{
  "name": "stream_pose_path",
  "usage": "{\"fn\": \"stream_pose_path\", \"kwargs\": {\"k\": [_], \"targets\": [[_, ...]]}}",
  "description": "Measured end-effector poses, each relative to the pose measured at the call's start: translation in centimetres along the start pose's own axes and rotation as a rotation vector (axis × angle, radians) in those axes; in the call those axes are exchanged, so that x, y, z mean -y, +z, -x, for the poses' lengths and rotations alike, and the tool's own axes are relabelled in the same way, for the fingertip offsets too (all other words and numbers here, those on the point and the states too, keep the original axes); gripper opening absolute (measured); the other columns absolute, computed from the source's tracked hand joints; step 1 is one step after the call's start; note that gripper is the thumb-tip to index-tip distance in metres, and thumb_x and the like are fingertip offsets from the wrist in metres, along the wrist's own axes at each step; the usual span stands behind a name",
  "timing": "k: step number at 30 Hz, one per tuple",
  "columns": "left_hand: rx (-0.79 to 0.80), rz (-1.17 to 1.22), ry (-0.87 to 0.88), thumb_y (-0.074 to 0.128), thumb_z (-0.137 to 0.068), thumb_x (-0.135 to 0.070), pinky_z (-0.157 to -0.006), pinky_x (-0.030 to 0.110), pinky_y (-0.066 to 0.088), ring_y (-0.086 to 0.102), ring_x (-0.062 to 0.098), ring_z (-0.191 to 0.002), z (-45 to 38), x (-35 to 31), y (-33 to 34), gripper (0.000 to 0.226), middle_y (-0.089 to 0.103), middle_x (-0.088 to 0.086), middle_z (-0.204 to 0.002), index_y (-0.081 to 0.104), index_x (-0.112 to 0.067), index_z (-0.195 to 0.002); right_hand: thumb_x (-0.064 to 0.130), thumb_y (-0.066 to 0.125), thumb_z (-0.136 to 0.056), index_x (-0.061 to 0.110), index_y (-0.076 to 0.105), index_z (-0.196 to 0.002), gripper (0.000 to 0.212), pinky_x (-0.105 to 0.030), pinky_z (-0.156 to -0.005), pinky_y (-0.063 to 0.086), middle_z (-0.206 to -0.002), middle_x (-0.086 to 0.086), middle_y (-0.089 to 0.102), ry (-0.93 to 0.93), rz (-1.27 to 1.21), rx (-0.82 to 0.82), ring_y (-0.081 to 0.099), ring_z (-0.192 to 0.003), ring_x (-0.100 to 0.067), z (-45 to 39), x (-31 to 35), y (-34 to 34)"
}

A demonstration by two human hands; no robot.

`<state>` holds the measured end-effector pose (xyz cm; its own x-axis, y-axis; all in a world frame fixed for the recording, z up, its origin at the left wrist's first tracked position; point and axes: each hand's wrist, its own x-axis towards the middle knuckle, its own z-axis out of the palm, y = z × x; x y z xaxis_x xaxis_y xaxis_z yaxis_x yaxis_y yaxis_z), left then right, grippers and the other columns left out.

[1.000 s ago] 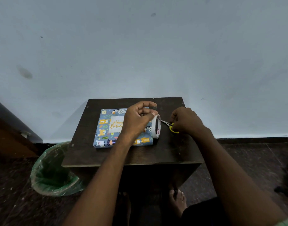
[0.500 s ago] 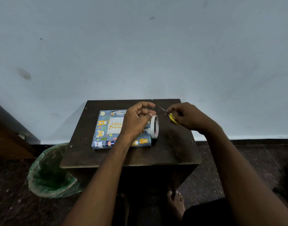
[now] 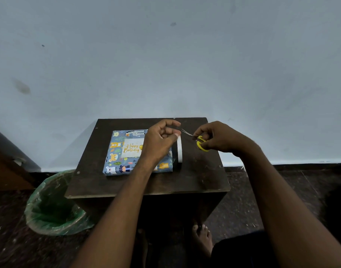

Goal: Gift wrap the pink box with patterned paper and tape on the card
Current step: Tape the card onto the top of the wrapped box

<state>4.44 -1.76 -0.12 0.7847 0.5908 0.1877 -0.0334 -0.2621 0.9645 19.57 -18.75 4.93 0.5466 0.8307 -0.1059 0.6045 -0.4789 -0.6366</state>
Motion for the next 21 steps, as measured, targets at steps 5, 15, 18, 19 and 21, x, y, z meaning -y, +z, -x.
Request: {"fn": "stream_pose_path", "kwargs": {"k": [5, 15, 18, 19, 21], "targets": [[0.023, 0.002, 0.019, 0.076, -0.095, -0.007, -0.089, 0.043, 0.062, 0.077, 0.023, -0.093, 0.03, -0.08, 0.21, 0.027, 0.081, -0.001, -0.093, 0.075, -0.024, -0.117, 0.006, 0.077, -0.081, 0.03, 0.079, -0.096, 0.029, -0.041, -0.074, 0.053, -0.084, -0.016, 0.072, -0.012, -0.003, -0.006, 0.061, -0.073, -0.027, 0.1, 0.12, -0.12], [0.034, -0.074, 0.078, 0.075, -0.094, -0.008, -0.08, 0.034, 0.06, 0.075, 0.02, -0.083, 0.17, -0.39, 0.44, 0.029, 0.079, -0.002, -0.089, 0.076, -0.028, -0.115, 0.008, 0.077, -0.082, 0.029, 0.08, -0.1, 0.028, -0.033, -0.07, 0.049, -0.085, -0.013, 0.072, -0.039, 0.023, -0.055, 0.057, -0.073, -0.016, -0.01, 0.92, 0.44], [0.03, -0.082, 0.086, 0.075, -0.094, -0.007, -0.078, 0.029, 0.059, 0.074, 0.016, -0.081, 0.21, -0.41, 0.33, 0.029, 0.079, -0.003, -0.089, 0.076, -0.027, -0.115, 0.008, 0.077, -0.082, 0.03, 0.08, -0.099, 0.029, -0.033, -0.068, 0.049, -0.085, -0.014, 0.073, -0.047, 0.035, -0.08, 0.058, -0.072, -0.021, 0.0, 0.91, 0.41], [0.026, -0.082, 0.088, 0.075, -0.094, -0.007, -0.077, 0.027, 0.059, 0.075, 0.015, -0.082, 0.18, -0.39, 0.3, 0.03, 0.079, -0.003, -0.089, 0.076, -0.027, -0.116, 0.007, 0.076, -0.082, 0.03, 0.081, -0.099, 0.029, -0.033, -0.067, 0.048, -0.083, -0.014, 0.073, -0.051, 0.041, -0.086, 0.058, -0.071, -0.022, 0.0, 0.94, 0.38], [0.026, -0.076, 0.089, 0.075, -0.094, -0.005, -0.073, 0.022, 0.056, 0.073, 0.009, -0.079, 0.11, -0.38, 0.26, 0.035, 0.079, -0.004, -0.089, 0.074, -0.026, -0.121, 0.005, 0.075, -0.082, 0.029, 0.081, -0.098, 0.03, -0.031, -0.065, 0.044, -0.078, -0.015, 0.071, -0.059, 0.049, -0.088, 0.054, -0.067, -0.018, -0.06, 0.96, 0.3]]}}
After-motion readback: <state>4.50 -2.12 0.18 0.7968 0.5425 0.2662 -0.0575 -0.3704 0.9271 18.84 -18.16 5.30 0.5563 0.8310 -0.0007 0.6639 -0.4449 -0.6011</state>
